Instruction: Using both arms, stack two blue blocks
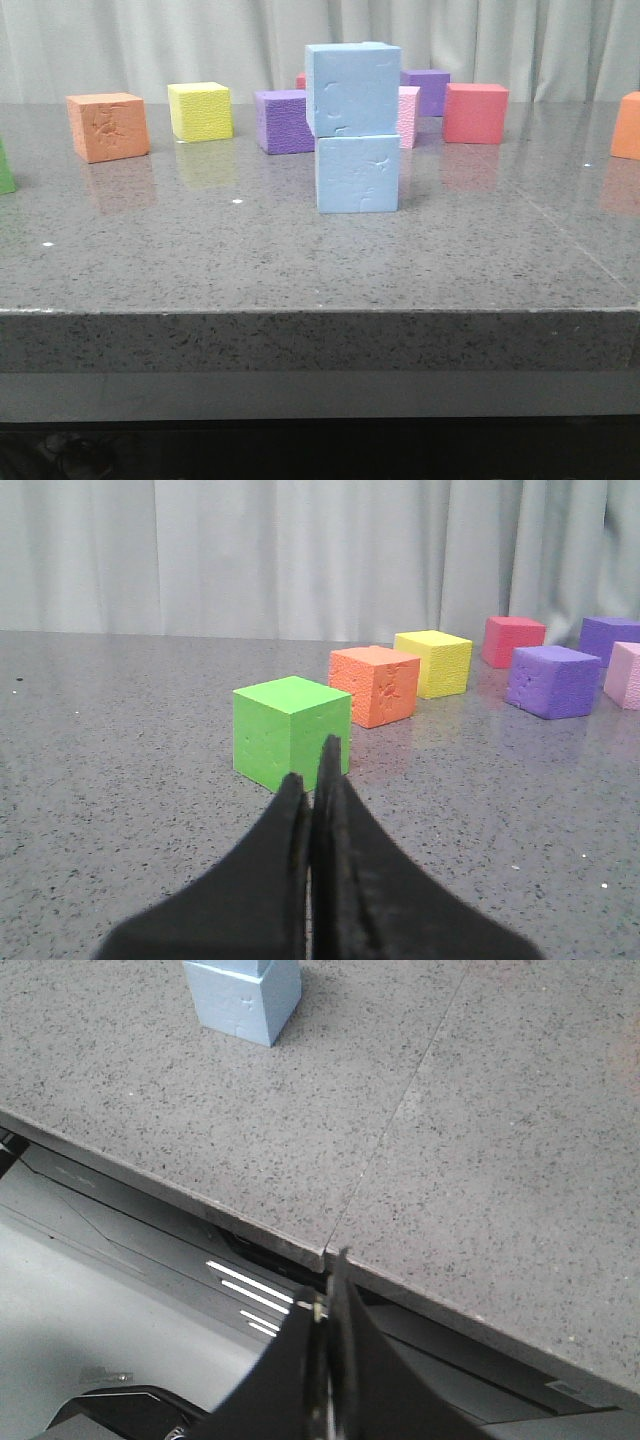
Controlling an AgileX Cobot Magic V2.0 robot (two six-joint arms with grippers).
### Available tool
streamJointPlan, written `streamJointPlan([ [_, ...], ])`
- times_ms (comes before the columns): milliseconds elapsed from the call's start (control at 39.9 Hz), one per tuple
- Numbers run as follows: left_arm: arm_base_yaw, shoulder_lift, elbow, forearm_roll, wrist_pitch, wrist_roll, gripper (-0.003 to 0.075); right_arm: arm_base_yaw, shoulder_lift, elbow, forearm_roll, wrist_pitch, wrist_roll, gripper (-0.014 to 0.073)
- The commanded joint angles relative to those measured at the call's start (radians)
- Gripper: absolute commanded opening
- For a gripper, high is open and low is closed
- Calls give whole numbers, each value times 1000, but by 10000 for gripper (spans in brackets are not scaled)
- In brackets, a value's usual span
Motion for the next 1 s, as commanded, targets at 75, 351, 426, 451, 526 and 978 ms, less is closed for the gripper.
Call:
streamJointPlan([
  [75, 0, -24, 37, -8, -82, -9, -18, -106, -61, 70, -16, -138, -4, -69],
  [351, 0, -24, 37, -8, -82, -9, -18, -372, -352, 483, 1, -685, -3, -69],
  [426, 0, -24, 37, -8, -82, -9, -18, -411, -417, 584, 12, -790, -3, -69],
  [451, 0, -22, 37, -8, -82, -9, -18, -421, -439, 608, 12, -824, -3, -69],
  [526, 0, -22, 37, -8, -82, -9, -18, -437, -481, 684, 12, -919, -3, -69],
  [978, 0, -22, 37, -8, -82, -9, -18, -457, -576, 845, 37, -1072, -3, -69],
])
